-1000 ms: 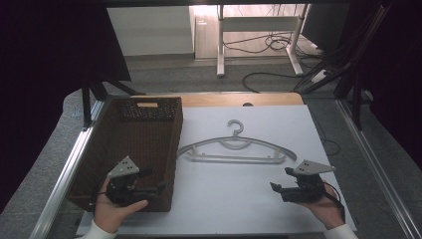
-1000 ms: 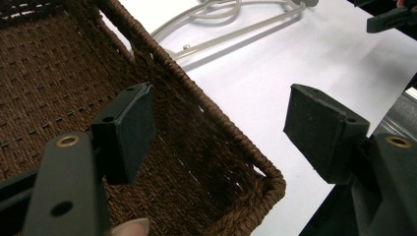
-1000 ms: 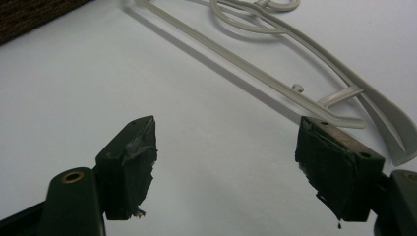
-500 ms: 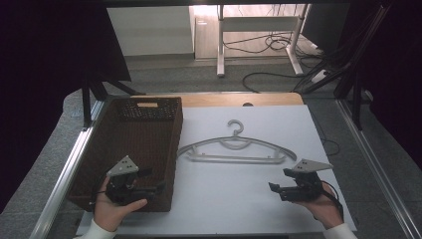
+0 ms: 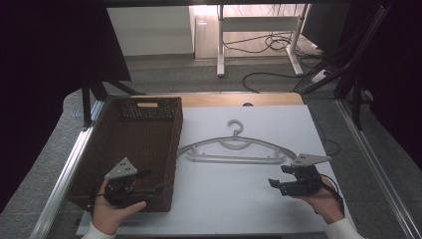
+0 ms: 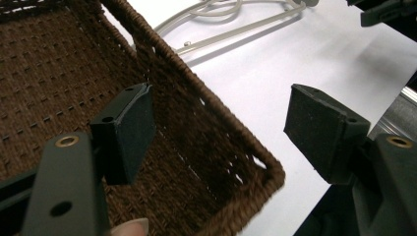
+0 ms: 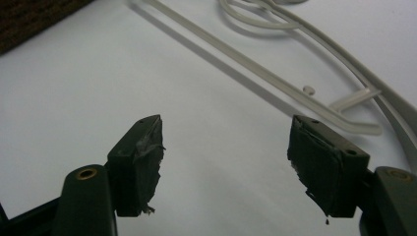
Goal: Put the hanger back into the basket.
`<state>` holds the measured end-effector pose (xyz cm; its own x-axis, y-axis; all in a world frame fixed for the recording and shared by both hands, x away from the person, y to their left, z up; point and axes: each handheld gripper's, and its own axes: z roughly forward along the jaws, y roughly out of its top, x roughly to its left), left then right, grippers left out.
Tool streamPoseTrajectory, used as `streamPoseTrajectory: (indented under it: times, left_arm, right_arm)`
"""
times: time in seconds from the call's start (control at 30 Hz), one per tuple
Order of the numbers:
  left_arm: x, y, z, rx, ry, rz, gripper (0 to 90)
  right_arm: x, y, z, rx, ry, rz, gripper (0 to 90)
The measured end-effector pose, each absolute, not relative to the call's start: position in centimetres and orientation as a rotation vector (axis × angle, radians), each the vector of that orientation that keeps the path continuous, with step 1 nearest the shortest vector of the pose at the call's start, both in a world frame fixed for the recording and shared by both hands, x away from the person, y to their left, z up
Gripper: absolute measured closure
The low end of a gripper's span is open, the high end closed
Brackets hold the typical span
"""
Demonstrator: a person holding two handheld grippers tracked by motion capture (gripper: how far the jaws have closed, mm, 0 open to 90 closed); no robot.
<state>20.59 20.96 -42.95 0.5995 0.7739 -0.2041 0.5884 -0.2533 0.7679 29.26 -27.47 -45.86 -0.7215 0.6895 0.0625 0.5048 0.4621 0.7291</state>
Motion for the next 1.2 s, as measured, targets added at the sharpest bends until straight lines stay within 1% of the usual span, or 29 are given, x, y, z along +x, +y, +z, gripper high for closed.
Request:
streamPoseTrajectory:
  times: [0.1,0.13,0.23,0.57,0.83,1.03,1.2]
  left_arm:
    - [20.1,21.2,-43.1,1.958,1.09,0.276,26.8]
    - [20.0,21.2,-43.1,1.959,1.093,0.278,26.8]
    - [19.9,21.1,-43.1,1.955,1.1,0.276,26.8]
    - [19.8,20.5,-42.7,1.963,1.068,0.273,26.8]
    - [19.6,20.9,-42.6,1.942,1.062,0.274,27.0]
    - [19.9,21.0,-42.7,1.938,1.064,0.266,27.1]
    - [20.0,21.1,-42.7,1.938,1.069,0.265,27.1]
  right_arm:
    - [29.5,-27.2,-45.7,1.018,2.471,1.109,31.9]
    - [29.8,-26.9,-45.4,1.004,2.489,1.116,35.2]
    - [30.0,-26.5,-45.1,0.984,2.508,1.119,36.8]
    - [31.7,-25.4,-44.2,0.969,2.516,1.079,37.6]
    - [35.3,-24.4,-43.3,1.011,2.509,1.052,38.5]
    - [38.3,-23.2,-43.5,1.022,2.533,0.997,38.3]
    - [39.9,-22.7,-43.9,1.05,2.536,0.963,38.3]
